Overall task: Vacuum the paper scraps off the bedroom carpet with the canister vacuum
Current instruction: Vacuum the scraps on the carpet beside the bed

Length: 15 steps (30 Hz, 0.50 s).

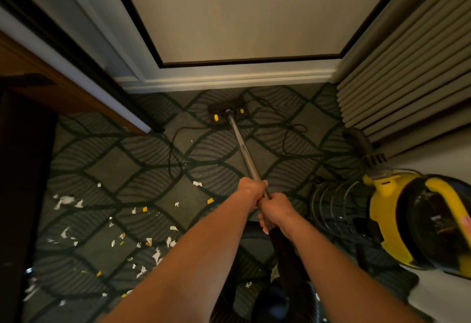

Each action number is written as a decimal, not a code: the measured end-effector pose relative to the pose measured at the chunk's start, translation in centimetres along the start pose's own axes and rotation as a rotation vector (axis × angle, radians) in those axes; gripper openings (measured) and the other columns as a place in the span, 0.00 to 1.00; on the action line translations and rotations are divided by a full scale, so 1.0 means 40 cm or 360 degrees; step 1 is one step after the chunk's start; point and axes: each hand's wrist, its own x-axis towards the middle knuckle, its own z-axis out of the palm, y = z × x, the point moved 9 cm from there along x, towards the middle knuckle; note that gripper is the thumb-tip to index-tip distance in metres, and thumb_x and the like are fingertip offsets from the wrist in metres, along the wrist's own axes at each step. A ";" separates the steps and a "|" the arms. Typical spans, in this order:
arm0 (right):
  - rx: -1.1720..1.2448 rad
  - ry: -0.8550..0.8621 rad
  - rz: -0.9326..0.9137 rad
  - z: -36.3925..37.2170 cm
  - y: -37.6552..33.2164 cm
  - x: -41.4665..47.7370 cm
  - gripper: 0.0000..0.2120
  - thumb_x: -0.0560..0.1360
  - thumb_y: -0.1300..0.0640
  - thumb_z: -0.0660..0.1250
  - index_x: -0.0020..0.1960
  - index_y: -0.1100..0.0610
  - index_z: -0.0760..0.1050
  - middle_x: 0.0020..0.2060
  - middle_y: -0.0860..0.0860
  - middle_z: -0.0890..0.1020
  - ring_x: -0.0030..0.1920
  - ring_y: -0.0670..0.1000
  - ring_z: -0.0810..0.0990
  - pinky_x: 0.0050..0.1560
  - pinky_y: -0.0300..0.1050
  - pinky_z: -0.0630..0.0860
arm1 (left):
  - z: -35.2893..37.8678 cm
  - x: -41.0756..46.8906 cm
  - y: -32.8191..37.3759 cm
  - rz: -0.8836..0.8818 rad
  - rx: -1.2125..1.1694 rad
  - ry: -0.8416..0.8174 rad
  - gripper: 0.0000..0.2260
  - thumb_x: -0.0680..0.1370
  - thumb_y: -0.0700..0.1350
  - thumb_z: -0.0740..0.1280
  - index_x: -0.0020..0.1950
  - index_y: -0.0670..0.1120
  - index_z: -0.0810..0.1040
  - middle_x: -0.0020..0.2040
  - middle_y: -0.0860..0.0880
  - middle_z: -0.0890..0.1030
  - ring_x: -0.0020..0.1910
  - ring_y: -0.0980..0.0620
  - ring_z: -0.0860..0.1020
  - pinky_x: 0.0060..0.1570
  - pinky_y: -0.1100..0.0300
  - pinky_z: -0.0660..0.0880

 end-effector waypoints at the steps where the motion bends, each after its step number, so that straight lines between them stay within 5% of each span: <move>1: -0.0006 0.0004 -0.0005 -0.002 0.007 -0.010 0.08 0.79 0.60 0.59 0.45 0.61 0.75 0.27 0.55 0.74 0.22 0.52 0.72 0.23 0.40 0.69 | 0.000 -0.009 -0.005 0.0010 0.0016 0.0004 0.19 0.77 0.46 0.67 0.64 0.37 0.73 0.60 0.38 0.78 0.58 0.41 0.78 0.54 0.52 0.77; 15: 0.0096 0.0051 -0.0280 -0.050 0.216 -0.222 0.07 0.80 0.57 0.61 0.46 0.58 0.75 0.30 0.57 0.74 0.23 0.50 0.71 0.22 0.41 0.70 | 0.079 -0.222 -0.167 0.0266 -0.0036 0.0044 0.17 0.76 0.45 0.68 0.62 0.39 0.72 0.57 0.39 0.79 0.55 0.42 0.79 0.53 0.54 0.78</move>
